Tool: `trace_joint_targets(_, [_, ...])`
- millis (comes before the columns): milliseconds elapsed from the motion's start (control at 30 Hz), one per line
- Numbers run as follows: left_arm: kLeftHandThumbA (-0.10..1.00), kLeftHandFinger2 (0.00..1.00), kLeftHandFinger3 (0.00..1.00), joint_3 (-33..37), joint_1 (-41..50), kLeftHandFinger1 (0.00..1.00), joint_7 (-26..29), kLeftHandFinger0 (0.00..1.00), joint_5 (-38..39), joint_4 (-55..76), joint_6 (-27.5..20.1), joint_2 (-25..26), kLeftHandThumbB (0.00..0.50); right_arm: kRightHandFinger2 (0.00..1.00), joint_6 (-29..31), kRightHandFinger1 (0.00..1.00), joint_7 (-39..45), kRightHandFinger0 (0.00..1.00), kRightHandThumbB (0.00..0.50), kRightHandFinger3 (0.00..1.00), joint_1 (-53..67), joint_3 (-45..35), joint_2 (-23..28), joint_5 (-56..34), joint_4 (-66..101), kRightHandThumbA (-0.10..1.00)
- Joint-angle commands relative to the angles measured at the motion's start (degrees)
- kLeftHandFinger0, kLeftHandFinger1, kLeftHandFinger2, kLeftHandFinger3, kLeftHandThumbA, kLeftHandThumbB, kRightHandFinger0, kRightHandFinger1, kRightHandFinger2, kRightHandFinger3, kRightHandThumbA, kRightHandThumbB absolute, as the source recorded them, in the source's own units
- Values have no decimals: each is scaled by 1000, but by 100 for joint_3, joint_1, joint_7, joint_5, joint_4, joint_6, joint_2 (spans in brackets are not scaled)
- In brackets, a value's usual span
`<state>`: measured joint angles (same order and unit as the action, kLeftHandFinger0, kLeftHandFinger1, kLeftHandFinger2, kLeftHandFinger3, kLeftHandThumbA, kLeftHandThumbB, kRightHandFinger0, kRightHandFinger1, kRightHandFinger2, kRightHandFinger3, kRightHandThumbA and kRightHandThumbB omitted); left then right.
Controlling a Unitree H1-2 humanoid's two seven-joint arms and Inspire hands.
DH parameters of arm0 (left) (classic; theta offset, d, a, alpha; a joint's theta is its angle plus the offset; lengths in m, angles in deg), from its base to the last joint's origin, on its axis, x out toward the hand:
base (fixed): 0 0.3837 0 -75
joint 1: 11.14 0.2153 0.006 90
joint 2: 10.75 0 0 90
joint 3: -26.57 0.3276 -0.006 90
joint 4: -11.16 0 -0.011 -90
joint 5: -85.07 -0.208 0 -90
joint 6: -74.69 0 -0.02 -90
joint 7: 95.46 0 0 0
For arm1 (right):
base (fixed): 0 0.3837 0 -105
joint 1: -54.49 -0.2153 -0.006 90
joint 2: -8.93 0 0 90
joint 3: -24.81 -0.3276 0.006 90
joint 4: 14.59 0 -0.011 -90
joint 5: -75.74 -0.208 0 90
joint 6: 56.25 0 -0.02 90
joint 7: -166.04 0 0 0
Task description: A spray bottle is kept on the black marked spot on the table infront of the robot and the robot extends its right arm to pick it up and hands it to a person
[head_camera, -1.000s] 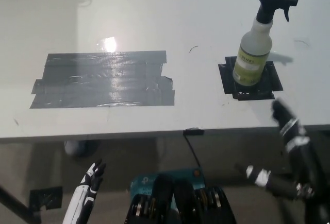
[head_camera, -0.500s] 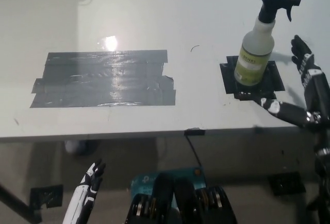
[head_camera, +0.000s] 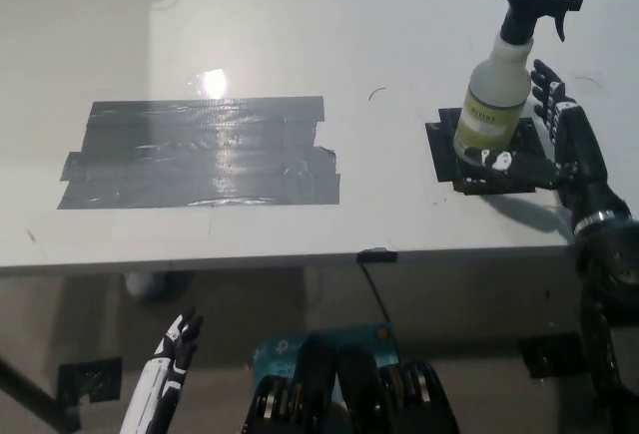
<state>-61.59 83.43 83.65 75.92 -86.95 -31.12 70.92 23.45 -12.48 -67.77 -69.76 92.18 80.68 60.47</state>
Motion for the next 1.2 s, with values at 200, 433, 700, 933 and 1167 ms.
trace_joint_targets(200, [1000, 1000, 1000, -93, -27, 1000, 103, 1000, 34, 108, -231, 21, 324, 1000, 171, 1000, -295, 1000, 429, 1000, -1024, -95, -18, -113, -1239, 1000])
trace_joint_targets(433, [1000, 1000, 1000, -76, -39, 1000, 103, 1000, -13, 110, -228, 3, 318, 1000, 361, 1000, -285, 1000, 417, 1000, -1158, -93, -112, -209, -1546, 1000])
trace_joint_targets(700, [1000, 1000, 1000, -81, -32, 1000, 108, 1000, -59, 175, -237, 22, 324, 1000, 715, 1000, -339, 1000, 403, 1000, -1376, -175, -290, -396, -2212, 1000])
trace_joint_targets(933, [1000, 1000, 1000, -87, -45, 1000, 102, 1000, -46, 221, -197, 9, 316, 938, 1672, 780, -655, 726, 404, 1000, -1645, -374, -405, -517, -3056, 820])
trace_joint_targets(1167, [1000, 1000, 1000, -91, -89, 1000, 62, 1000, -17, 232, -153, 33, 316, 466, 2181, 243, -1360, 0, 280, 325, -1797, -547, -494, -362, -3260, 306])
